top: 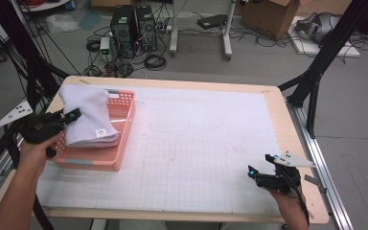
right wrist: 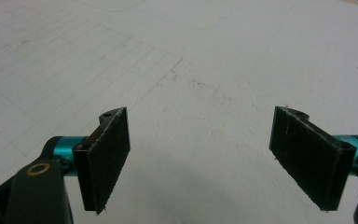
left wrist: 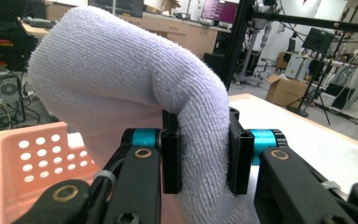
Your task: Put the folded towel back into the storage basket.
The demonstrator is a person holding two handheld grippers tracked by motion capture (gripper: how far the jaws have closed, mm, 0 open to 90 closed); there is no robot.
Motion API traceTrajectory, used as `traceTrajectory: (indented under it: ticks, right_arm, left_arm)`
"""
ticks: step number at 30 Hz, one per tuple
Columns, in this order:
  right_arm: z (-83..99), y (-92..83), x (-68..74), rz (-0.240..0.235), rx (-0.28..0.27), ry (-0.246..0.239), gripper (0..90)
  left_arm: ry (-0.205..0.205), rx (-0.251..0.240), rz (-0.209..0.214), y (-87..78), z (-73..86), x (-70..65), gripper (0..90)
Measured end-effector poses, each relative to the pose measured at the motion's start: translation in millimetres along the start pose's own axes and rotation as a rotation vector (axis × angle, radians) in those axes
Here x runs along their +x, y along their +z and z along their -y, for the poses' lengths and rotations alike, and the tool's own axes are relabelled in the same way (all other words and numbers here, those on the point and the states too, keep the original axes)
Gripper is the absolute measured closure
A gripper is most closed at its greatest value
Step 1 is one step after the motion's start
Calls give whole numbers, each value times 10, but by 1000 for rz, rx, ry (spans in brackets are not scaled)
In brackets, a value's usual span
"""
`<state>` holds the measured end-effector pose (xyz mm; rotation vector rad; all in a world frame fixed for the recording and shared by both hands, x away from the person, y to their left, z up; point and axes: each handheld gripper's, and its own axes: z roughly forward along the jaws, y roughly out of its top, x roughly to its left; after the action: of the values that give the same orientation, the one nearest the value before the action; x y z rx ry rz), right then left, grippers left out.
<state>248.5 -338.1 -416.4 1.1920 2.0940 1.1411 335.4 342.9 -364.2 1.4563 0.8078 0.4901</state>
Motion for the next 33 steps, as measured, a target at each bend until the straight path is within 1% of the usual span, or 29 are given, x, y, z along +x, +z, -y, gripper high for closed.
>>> traceTrajectory:
  ticks: [2, 3, 11, 16, 17, 20, 22, 27, 28, 30, 31, 33]
  right_arm:
    - [1, -1, -1, 0, 0, 0, 191]
    - [2, -3, -2, 1, 0, 2, 191]
    - [2, -1, -2, -1, 2, 3, 192]
    - [4, -3, -10, 1, 0, -1, 191]
    - [5, -3, -6, 1, 2, 3, 192]
    - [2, -3, -3, 1, 1, 3, 191]
    - [1, -4, -4, 3, -1, 2, 191]
    - [5, -5, -10, 0, -1, 1, 191]
    - [4, -4, -9, 2, -1, 0, 191]
    - [3, -1, -4, -2, 0, 4, 191]
    - [2, -1, -2, -1, 2, 4, 192]
    - [2, 2, -2, -1, 1, -1, 191]
  left_arm:
    - [1, 7, -3, 14, 5, -2, 722]
    - [8, 25, -5, 34, 13, -4, 721]
    - [3, 45, 1, 117, 40, -16, 721]
    - [1, 66, 0, 179, 67, -17, 719]
    - [-5, 76, -1, 201, 77, -12, 718]
    - [-5, 94, -4, 234, 98, -13, 717]
    - [-5, 96, -4, 247, 109, -12, 717]
    - [-12, 96, -11, 256, 118, 2, 717]
    - [-17, 106, -18, 265, 127, 12, 716]
    - [-19, 112, -20, 273, 133, 17, 713]
    - [-25, 124, -24, 287, 142, 26, 709]
    - [-38, 131, -33, 292, 148, 37, 690]
